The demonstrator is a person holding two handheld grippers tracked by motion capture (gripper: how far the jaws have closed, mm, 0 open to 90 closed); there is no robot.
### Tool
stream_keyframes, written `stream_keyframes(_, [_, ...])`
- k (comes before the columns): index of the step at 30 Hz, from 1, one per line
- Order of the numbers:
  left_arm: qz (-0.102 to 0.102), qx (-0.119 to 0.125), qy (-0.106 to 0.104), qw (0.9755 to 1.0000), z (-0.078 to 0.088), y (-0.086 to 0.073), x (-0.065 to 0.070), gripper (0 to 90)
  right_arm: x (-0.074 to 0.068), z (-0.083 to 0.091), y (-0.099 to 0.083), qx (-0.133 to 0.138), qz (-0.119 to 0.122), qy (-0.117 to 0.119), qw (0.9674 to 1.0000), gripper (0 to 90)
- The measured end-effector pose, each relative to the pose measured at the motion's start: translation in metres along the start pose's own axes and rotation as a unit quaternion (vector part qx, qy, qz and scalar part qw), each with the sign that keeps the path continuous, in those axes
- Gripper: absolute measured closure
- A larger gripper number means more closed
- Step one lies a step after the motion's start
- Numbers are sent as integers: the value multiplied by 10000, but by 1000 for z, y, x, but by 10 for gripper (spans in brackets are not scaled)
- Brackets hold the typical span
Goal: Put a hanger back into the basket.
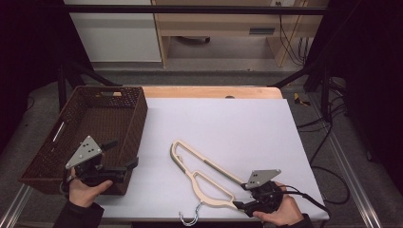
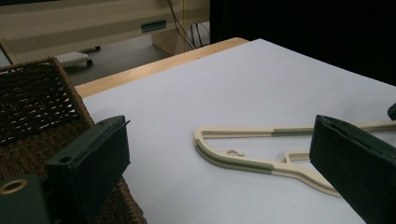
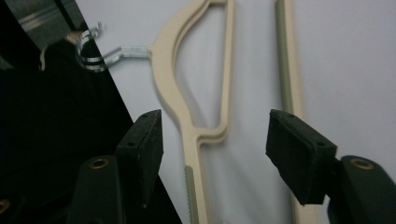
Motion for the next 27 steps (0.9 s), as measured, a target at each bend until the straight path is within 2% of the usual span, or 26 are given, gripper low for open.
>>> stream_keyframes(1, [-3, 3, 5, 10000, 0, 0, 0, 47, -2, -3, -3, -158, 15, 57, 9999, 412])
stream_keyframes(6, [-37, 9, 7, 10000, 0, 1, 2, 48, -11, -15, -13, -575, 44, 311, 9979, 498])
stream_keyframes(7, [-42, 8, 5, 10000, 0, 1, 2, 48, -11, -17, -16, -700, 108, 322, 9970, 516])
stream_keyframes(8, [-55, -12, -1, 10000, 0, 1, 3, 48, -12, -19, -17, -754, 60, 330, 9966, 530])
stream_keyframes(9, [-65, -28, -6, 10000, -1, 0, 3, 48, -12, -20, -19, -822, 142, 353, 9959, 540])
stream_keyframes(12, [-66, -48, -18, 10000, -2, 0, 4, 49, -13, -24, -21, -934, 81, 389, 9948, 599])
stream_keyframes(14, [-75, -79, -32, 9999, -4, -1, 5, 50, -13, -26, -23, -1029, 148, 437, 9936, 626])
stream_keyframes(19, [-110, -148, -62, 9998, -7, -4, 7, 50, -14, -35, -27, -1243, 91, 394, 9914, 688])
stream_keyframes(22, [-126, -171, -74, 9997, -9, -5, 8, 51, -11, -34, -27, -1237, 103, 365, 9916, 743])
stream_keyframes(27, [-121, -191, -84, 9997, -10, -6, 9, 52, -7, -33, -27, -1198, 105, 424, 9918, 779])
Point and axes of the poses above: each handheld gripper's, and its own axes: z roughly backward along the jaws, y roughly out of its top, x roughly to its right, the point moved 9 cm from there along -z, roughly forward along the jaws, and after that the axes turned 2 degrees about z, right-handed, at the moved point
